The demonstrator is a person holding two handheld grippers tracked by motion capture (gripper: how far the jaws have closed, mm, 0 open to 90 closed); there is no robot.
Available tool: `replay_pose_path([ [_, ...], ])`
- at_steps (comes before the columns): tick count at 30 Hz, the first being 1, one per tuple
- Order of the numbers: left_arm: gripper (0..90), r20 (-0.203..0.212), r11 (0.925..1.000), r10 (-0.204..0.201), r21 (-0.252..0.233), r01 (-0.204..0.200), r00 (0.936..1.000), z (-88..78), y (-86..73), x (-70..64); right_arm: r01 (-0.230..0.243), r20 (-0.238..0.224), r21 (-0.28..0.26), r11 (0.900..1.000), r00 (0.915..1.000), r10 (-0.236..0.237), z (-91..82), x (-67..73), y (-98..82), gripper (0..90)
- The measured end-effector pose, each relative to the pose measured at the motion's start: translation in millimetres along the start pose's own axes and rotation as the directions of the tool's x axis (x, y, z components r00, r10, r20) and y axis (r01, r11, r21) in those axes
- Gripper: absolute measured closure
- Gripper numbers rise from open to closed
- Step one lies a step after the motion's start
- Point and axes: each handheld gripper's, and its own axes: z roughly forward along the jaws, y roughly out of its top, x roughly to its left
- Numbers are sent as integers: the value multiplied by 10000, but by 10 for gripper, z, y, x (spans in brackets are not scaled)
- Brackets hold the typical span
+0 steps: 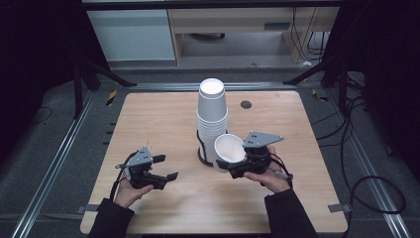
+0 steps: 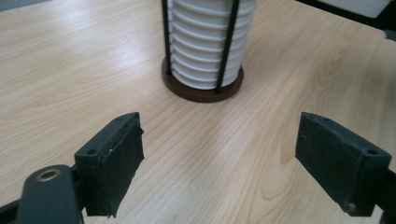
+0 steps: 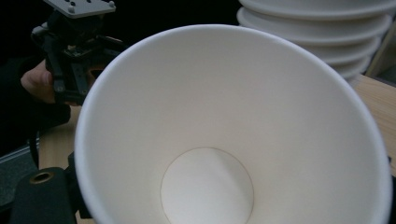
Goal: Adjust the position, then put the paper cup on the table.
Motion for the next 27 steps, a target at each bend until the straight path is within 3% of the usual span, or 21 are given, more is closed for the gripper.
replay_pose_path([
  [8, 143, -467, 9993, -355, 60, 358, 9983, 28, -36, 50, -334, 1060, 248, 9991, 9939, 306, -260, -172, -192, 143],
  [13, 143, -727, 9988, -474, 55, 479, 9962, 18, -44, 71, -803, 1906, 188, 9966, 9788, 752, -393, -315, -271, 143],
  [14, 145, -727, 9988, -474, 55, 479, 9962, 18, -44, 71, -803, 1906, 188, 9966, 9788, 752, -393, -315, -271, 143],
  [17, 149, -871, 9985, -539, 53, 546, 9947, 9, -46, 84, -1130, 2850, 86, 9936, 9527, 1059, -506, -443, -303, 143],
  [19, 150, -883, 9984, -560, 75, 569, 9945, 13, -48, 88, -1183, 2979, 49, 9930, 9481, 1115, -525, -466, -307, 142],
  [23, 150, -903, 9984, -525, 165, 542, 9945, 21, -54, 92, -1440, 3815, -166, 9894, 9138, 1394, -611, -603, -335, 143],
  [26, 150, -995, 9984, -548, 114, 562, 9935, 13, -50, 90, -1615, 4114, -80, 9868, 8990, 1505, -610, -676, -358, 143],
  [27, 150, -1013, 9983, -557, 105, 570, 9933, 8, -49, 94, -1687, 4290, 26, 9857, 8906, 1513, -598, -713, -369, 142],
])
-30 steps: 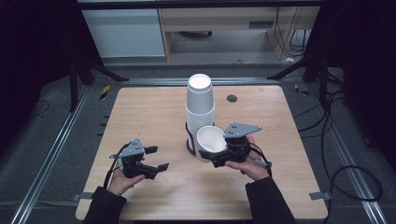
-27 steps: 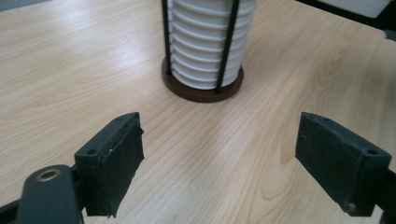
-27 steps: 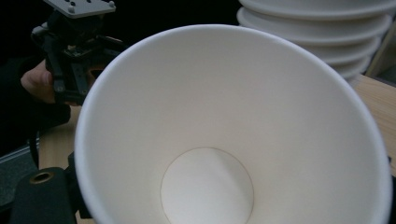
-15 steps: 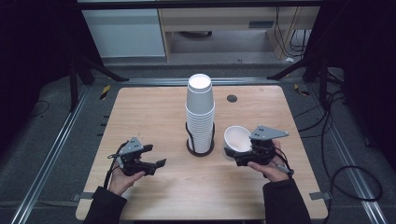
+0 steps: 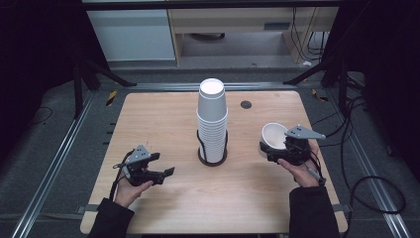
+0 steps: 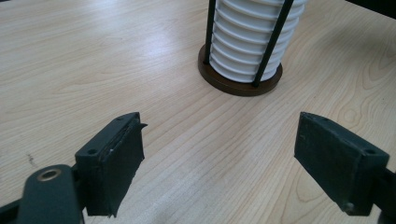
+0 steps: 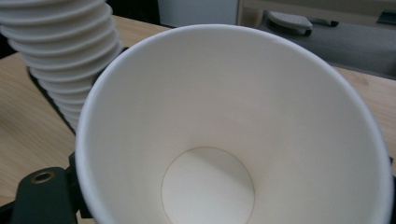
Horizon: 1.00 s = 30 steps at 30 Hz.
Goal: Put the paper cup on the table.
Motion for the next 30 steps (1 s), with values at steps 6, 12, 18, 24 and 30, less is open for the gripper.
replay_pose_path([
  [6, 149, -303, 9998, -189, -62, 187, 9994, -21, -4, 40, -107, 440, 377, 9992, 9990, 90, 123, -110, -30, 142],
  [12, 146, -643, 9994, -348, -6, 349, 9973, -25, -14, 82, -354, 1019, 508, 9981, 9943, 301, 176, -252, -75, 141],
  [18, 141, -804, 9989, -470, 46, 475, 9957, -18, -29, 125, -531, 1441, 694, 9962, 9886, 426, 207, -370, -114, 141],
  [24, 140, -886, 9989, -458, 27, 462, 9950, -24, -27, 128, -517, 1667, 587, 9969, 9851, 413, 232, -430, -116, 140],
  [30, 139, -955, 9988, -474, 66, 482, 9943, -24, -36, 134, -503, 1939, 729, 9961, 9804, 353, 296, -465, -129, 140],
])
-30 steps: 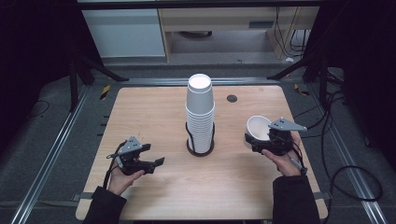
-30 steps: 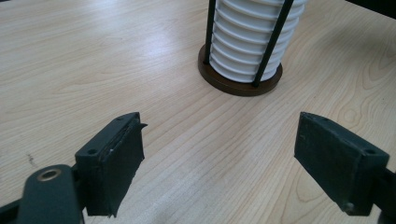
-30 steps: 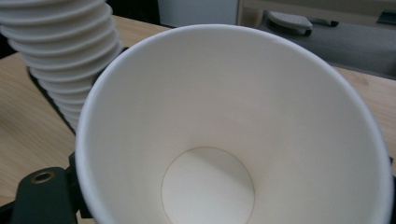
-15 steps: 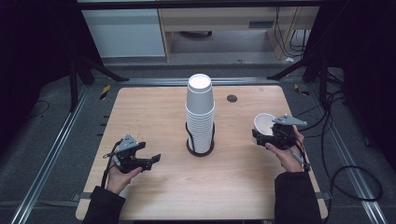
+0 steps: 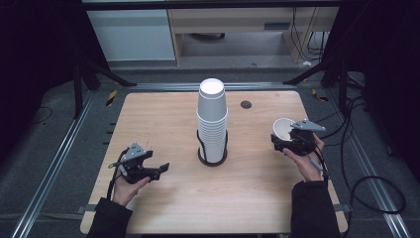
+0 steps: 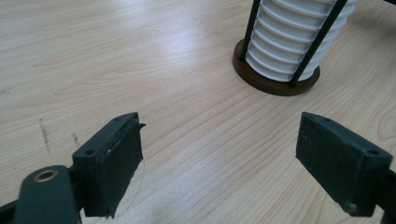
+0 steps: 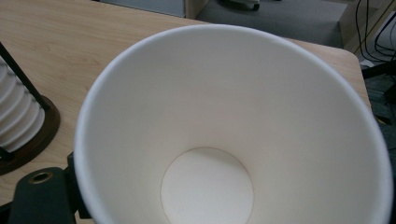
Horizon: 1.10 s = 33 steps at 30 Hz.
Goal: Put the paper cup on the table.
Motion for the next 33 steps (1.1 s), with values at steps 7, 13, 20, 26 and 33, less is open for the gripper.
replay_pose_path([
  [7, 137, -107, 10000, -12, 17, 12, 9999, -2, -3, 3, -75, 143, 207, 9998, 9999, 72, 40, -43, -43, 141],
  [13, 136, -114, 10000, 62, 76, -61, 9999, 6, -6, -3, -134, 258, 606, 9981, 9996, 118, 106, -87, -117, 141],
  [20, 137, -107, 9999, 68, 81, -67, 9999, 6, -4, -6, -19, 267, 1193, 9929, 9996, -13, 204, -114, -202, 139],
  [26, 136, -103, 9999, 88, 98, -87, 9999, 8, -6, -10, 207, 108, 1453, 9892, 9997, -225, 288, -81, -265, 140],
  [33, 135, -85, 9999, 121, 117, -120, 9999, 11, -7, -15, 12, 6, 1342, 9910, 10000, -13, 307, -85, -306, 136],
])
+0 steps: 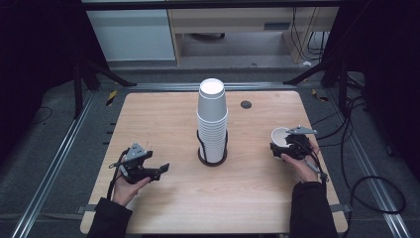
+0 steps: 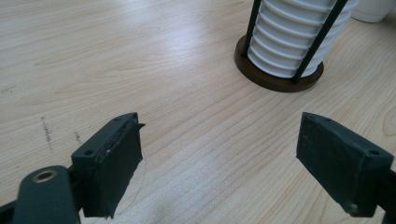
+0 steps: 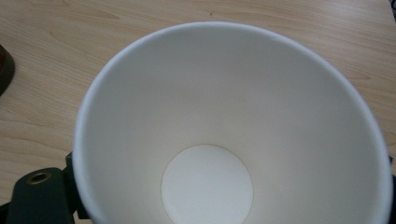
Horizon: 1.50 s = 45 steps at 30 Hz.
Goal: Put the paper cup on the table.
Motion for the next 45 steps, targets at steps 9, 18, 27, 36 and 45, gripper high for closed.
replay_pose_path([
  [9, 134, 19, 10000, 12, -7, -12, 10000, -8, 1, -1, 109, 12, 23, 9999, 9999, -109, 13, -4, -35, 109],
  [18, 133, 13, 10000, 90, 32, -90, 10000, -17, 2, -2, 133, -249, 632, 9979, 9996, -117, -23, 22, -56, 34],
  [27, 130, -82, 10000, 30, -18, -30, 10000, -50, 2, 21, 138, 164, 637, 9979, 9998, -149, -168, 27, -147, 28],
  [36, 125, -223, 10000, 34, 26, -33, 9997, -88, -14, 46, 142, 166, 886, 9960, 9997, -158, -367, 111, -340, 20],
  [45, 118, -513, 9990, 177, 411, -156, 9985, -45, -75, 73, -532, 4, 647, 9965, 9986, 532, -548, 146, -523, 18],
])
